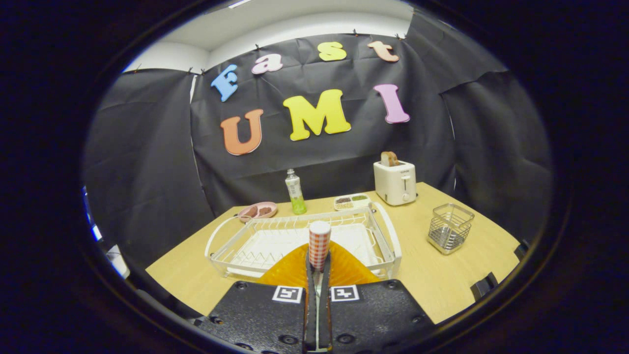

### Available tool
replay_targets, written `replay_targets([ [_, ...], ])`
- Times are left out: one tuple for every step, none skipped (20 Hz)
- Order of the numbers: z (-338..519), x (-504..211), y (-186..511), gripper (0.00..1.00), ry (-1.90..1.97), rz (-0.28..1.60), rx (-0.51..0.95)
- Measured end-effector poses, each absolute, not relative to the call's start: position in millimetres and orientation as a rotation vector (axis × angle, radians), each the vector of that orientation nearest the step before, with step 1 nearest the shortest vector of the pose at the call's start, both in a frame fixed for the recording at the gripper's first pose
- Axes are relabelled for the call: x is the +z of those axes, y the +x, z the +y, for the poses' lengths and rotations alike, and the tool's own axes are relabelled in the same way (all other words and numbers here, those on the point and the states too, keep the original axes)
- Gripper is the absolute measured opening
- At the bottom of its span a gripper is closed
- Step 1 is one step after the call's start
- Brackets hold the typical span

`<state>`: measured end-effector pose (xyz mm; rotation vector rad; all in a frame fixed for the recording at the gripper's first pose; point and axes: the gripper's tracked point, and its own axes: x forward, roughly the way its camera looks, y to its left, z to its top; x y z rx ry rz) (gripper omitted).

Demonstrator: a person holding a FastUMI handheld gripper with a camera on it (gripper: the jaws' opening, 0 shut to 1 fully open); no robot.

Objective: Take the plate from the dish rack, then take the spoon from the basket and place it into the plate.

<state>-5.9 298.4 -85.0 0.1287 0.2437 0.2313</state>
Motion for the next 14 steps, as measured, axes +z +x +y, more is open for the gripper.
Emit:
replay_targets([
  [305,-88,-7,0.07,0.132,0.245,0.237],
  [311,-94,-8,0.07,0.131,0.253,0.242],
  [318,-98,-10,0.08,0.131,0.258,0.254],
  [324,-103,-12,0.07,0.132,0.260,0.262],
  [327,-107,-12,0.07,0.133,0.258,0.265],
  [330,-112,-12,0.08,0.137,0.261,0.266],
  [334,-117,-12,0.08,0.147,0.272,0.270],
  [339,-123,-13,0.08,0.157,0.288,0.278],
  [342,-128,-12,0.07,0.163,0.304,0.281],
  [344,-132,-11,0.07,0.166,0.316,0.279],
  [345,-134,-11,0.08,0.173,0.325,0.283],
  [346,-133,-9,0.09,0.179,0.317,0.293],
  [345,-134,-9,0.11,0.170,0.302,0.289],
  [342,-136,-9,0.13,0.158,0.289,0.283],
])
